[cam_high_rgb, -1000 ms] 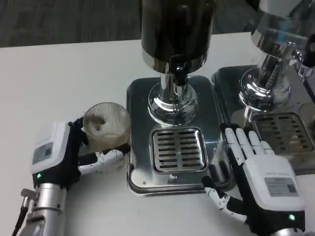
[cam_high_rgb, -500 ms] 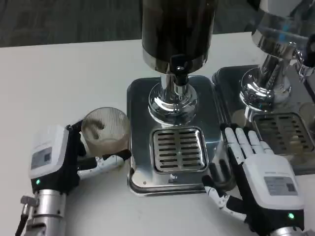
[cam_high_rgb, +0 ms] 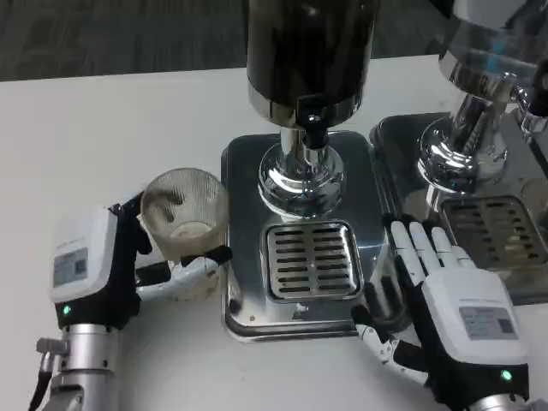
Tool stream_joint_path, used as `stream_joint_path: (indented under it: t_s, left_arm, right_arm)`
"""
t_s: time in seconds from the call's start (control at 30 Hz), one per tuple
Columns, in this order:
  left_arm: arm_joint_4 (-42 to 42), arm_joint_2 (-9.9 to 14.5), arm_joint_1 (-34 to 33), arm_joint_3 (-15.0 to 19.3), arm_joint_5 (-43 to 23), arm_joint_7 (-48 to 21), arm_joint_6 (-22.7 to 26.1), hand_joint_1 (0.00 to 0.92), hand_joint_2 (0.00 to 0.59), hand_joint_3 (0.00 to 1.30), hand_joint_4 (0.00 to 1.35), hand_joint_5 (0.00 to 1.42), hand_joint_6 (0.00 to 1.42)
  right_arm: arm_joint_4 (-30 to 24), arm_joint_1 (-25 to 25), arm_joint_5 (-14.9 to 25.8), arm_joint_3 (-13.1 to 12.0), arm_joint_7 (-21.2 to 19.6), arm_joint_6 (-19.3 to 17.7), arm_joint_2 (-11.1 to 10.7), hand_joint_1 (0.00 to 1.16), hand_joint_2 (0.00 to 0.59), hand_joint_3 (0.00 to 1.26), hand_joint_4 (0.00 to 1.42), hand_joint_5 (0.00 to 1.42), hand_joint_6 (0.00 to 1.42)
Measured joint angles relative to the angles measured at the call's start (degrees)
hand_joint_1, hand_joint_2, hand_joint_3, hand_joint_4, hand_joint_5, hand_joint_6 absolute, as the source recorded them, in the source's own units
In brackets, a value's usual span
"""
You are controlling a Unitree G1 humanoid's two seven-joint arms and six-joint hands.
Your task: Grasp the cup under the faucet to collect the drink, then remove the cup.
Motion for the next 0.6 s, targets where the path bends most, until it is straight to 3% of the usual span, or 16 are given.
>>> stream_joint_path:
  t_s: [0.27,0.6]
  left_arm:
    - [-2.2,-0.3,-0.4,-1.8,3.3,0.4,-1.7,0.616,0.000,0.71,0.82,1.01,1.26]
    - [-1.3,-3.5,-5.5,-6.4,6.5,-2.0,-2.2,0.618,0.000,0.72,0.83,1.01,1.27]
  right_arm:
    - [0.0,0.0,1.6,0.0,0.4,-0.9,-0.4,0.40,0.361,0.00,0.00,0.00,0.10]
    - [-1.0,0.8,1.5,0.0,0.4,-0.5,-0.4,0.39,0.360,0.00,0.00,0.00,0.10]
